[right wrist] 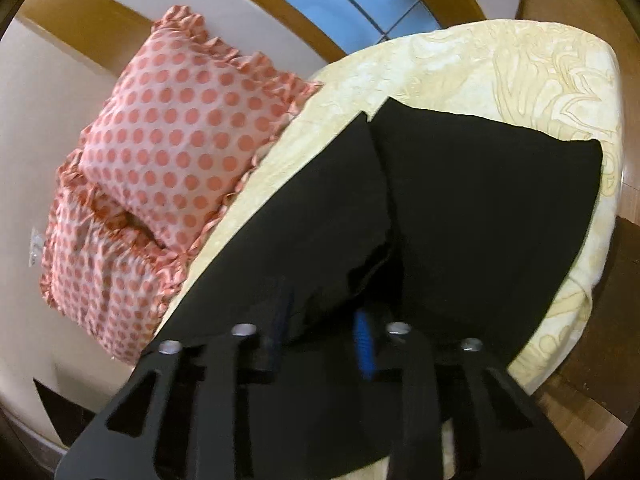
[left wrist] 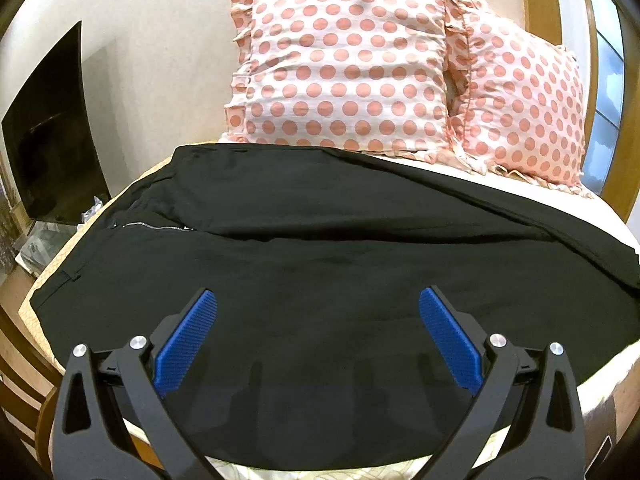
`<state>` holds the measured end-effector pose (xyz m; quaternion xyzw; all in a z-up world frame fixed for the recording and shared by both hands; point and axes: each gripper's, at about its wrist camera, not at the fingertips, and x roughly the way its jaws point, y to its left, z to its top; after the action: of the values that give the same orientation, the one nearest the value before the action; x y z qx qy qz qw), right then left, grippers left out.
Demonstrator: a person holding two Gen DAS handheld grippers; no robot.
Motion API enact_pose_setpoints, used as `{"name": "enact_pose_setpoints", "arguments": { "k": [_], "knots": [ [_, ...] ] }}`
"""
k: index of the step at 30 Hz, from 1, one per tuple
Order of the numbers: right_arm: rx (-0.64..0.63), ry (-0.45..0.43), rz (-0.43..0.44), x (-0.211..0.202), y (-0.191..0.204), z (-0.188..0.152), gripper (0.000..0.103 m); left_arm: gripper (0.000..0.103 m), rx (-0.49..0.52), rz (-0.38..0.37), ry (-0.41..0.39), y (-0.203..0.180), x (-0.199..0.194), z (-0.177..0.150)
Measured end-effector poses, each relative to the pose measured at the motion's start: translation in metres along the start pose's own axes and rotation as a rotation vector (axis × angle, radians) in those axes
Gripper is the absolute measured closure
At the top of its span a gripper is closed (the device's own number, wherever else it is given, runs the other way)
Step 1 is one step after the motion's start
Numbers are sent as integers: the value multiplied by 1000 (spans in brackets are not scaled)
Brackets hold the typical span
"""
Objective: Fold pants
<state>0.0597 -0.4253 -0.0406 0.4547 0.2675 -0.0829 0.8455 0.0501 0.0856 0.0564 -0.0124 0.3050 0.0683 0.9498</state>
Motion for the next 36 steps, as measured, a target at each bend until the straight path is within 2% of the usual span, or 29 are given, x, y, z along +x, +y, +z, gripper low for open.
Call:
{"name": "enact_pose_setpoints", "arguments": {
  "k": [3,6,7,10,12,13,16,18,22,27,32,36],
  "knots": [
    [27,19,34,10,-4,6,97,2,-5,3,5,2,2,2],
    [52,-16,125,2,-4,20,100,2,-16,-26,-27,6,0,4],
    [57,-54,179,-10,-2,28,100,2,-21,-34,-36,8,-1,4],
    [37,-154,242,-48,-2,39,100,2,-52,-67,-38,18,-5,7],
    [36,-168,236,-61,-6,38,100,2,-83,-73,-24,28,-4,13],
    [35,-157,206,-64,-13,34,100,2,-91,-73,-16,33,-2,16],
    [78,-84,133,-54,-37,19,100,2,-98,-64,19,46,4,33],
    [112,-49,108,-43,-52,12,100,2,-91,-41,21,54,10,49],
    [126,-35,95,-37,-65,7,100,2,-64,-24,31,65,32,90],
    [98,-36,81,-35,-58,10,100,2,-123,-8,144,80,104,147],
    [90,-22,66,-33,-59,9,100,2,-262,37,290,98,199,189],
    [63,-15,47,-33,-56,12,100,12,-298,137,364,108,255,204]
  ]
}}
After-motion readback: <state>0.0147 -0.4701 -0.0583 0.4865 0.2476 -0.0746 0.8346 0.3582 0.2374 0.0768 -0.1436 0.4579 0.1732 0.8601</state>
